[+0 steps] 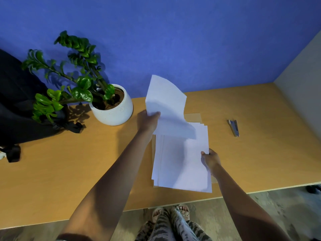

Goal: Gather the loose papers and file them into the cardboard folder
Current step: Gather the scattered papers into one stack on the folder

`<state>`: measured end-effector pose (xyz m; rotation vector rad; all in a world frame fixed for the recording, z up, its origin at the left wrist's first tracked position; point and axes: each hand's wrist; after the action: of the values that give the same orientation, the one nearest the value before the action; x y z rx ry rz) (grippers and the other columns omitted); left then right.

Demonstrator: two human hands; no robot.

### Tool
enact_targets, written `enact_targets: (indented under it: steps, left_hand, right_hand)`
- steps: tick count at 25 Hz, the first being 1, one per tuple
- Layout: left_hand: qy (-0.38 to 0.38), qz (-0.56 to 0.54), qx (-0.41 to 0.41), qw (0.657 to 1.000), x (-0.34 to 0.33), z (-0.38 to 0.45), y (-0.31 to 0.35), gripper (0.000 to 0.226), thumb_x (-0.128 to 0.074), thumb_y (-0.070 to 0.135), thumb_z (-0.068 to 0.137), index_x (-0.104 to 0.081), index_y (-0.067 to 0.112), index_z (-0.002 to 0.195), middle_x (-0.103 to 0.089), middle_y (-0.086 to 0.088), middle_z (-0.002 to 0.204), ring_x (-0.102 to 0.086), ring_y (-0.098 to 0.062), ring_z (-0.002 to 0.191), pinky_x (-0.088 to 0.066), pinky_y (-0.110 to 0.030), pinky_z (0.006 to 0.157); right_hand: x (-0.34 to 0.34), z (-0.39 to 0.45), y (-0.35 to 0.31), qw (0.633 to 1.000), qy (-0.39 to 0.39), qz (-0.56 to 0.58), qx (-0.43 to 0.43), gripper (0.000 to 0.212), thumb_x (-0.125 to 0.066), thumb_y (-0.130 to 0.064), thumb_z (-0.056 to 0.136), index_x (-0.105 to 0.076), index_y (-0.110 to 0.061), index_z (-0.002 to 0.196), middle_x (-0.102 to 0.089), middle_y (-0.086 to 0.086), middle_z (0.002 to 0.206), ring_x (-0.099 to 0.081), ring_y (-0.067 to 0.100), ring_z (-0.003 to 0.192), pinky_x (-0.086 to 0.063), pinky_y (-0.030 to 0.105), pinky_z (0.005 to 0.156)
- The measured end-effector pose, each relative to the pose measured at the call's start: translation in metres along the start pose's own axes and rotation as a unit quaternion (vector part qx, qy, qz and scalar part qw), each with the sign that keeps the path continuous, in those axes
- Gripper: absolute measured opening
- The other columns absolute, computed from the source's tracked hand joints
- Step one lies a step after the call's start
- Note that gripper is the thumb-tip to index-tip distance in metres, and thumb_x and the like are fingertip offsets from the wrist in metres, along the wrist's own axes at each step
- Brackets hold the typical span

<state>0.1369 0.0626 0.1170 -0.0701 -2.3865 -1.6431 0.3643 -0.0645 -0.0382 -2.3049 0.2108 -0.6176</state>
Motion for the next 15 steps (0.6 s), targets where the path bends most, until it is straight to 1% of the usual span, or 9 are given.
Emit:
enact_targets:
  steps: [1,3,5,7,8,10,12,13,15]
  left_hand:
    - [-0.019,-0.01,0.029,0.999,-0.004,-0.003,-0.015,0.015,-0.073,0.019,0.086,-0.07,0.013,0.099,-0.069,-0.003,0.091,-0.065,-0.018,0.075,-0.048,-0.026,0.059]
    - [-0.033,-0.008,0.084,0.996,-0.009,-0.011,-0.048,0.024,-0.074,0.018,0.085,-0.072,0.006,0.106,-0.072,-0.012,0.101,-0.069,-0.03,0.089,-0.053,-0.034,0.069]
    - [-0.031,0.006,0.125,0.992,-0.011,-0.02,-0.077,0.032,-0.076,0.018,0.084,-0.072,0.001,0.111,-0.073,-0.016,0.105,-0.07,-0.033,0.095,-0.054,-0.039,0.074]
    - [-0.039,0.01,0.16,0.986,-0.01,-0.028,-0.099,0.032,-0.076,0.018,0.085,-0.071,0.001,0.11,-0.073,-0.018,0.109,-0.071,-0.036,0.1,-0.057,-0.043,0.08]
    - [-0.049,0.015,0.174,0.983,-0.009,-0.03,-0.106,0.032,-0.077,0.017,0.084,-0.07,0.001,0.111,-0.073,-0.019,0.111,-0.07,-0.036,0.102,-0.057,-0.045,0.081]
    - [-0.069,0.034,0.191,0.979,-0.003,-0.034,-0.114,0.037,-0.078,0.014,0.082,-0.069,0.0,0.115,-0.072,-0.018,0.113,-0.07,-0.037,0.102,-0.06,-0.044,0.08]
    - [-0.074,0.088,0.178,0.977,0.001,-0.035,-0.117,0.046,-0.079,0.011,0.079,-0.064,0.001,0.121,-0.07,-0.015,0.116,-0.069,-0.035,0.103,-0.06,-0.043,0.084]
    - [-0.071,0.123,0.163,0.976,0.002,-0.036,-0.117,0.05,-0.077,0.01,0.079,-0.059,0.002,0.125,-0.067,-0.013,0.118,-0.067,-0.033,0.103,-0.059,-0.041,0.082]
    - [-0.066,0.178,0.127,0.974,0.003,-0.038,-0.118,0.054,-0.07,0.006,0.082,-0.048,0.009,0.131,-0.062,-0.01,0.122,-0.063,-0.029,0.101,-0.055,-0.033,0.068]
  right_hand:
    - [0.001,0.0,-0.002,1.0,0.001,0.015,-0.01,0.032,-0.049,-0.025,0.104,-0.062,-0.008,0.127,-0.065,0.013,0.129,-0.058,0.032,0.111,-0.042,0.033,0.09]
    - [0.002,-0.002,-0.005,0.995,-0.01,0.094,-0.04,0.047,-0.043,-0.037,0.106,-0.055,-0.006,0.139,-0.056,0.01,0.142,-0.051,0.031,0.131,-0.038,0.034,0.101]
    - [0.003,-0.002,-0.008,0.99,-0.024,0.125,-0.063,0.062,-0.034,-0.05,0.105,-0.043,-0.007,0.148,-0.044,0.009,0.154,-0.04,0.03,0.143,-0.032,0.038,0.114]
    - [0.005,-0.002,-0.011,0.99,-0.021,0.115,-0.083,0.071,-0.03,-0.059,0.102,-0.038,-0.008,0.151,-0.04,0.011,0.157,-0.037,0.033,0.144,-0.03,0.043,0.116]
    - [0.005,-0.002,-0.011,0.987,-0.021,0.127,-0.092,0.072,-0.03,-0.06,0.101,-0.039,-0.008,0.151,-0.041,0.01,0.156,-0.038,0.034,0.144,-0.031,0.043,0.116]
    - [0.003,-0.001,-0.012,0.984,-0.021,0.147,-0.096,0.069,-0.032,-0.057,0.102,-0.042,-0.007,0.149,-0.044,0.01,0.154,-0.041,0.033,0.142,-0.032,0.039,0.114]
    - [0.001,0.001,-0.011,0.985,-0.007,0.15,-0.083,0.066,-0.037,-0.052,0.103,-0.045,-0.003,0.145,-0.048,0.013,0.151,-0.044,0.034,0.139,-0.035,0.037,0.11]
    - [0.0,0.001,-0.011,0.986,-0.002,0.151,-0.073,0.063,-0.04,-0.05,0.103,-0.048,-0.002,0.143,-0.05,0.014,0.149,-0.046,0.035,0.137,-0.036,0.036,0.108]
    - [-0.002,0.001,-0.012,0.989,0.003,0.136,-0.062,0.061,-0.044,-0.049,0.102,-0.053,-0.001,0.138,-0.054,0.015,0.144,-0.05,0.036,0.133,-0.038,0.038,0.106]
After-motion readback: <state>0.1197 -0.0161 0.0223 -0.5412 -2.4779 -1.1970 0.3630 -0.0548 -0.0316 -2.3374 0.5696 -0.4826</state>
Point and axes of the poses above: each hand's wrist, its own z-axis towards the middle knuckle, its own x-axis out of the back of the hand, y = z × x
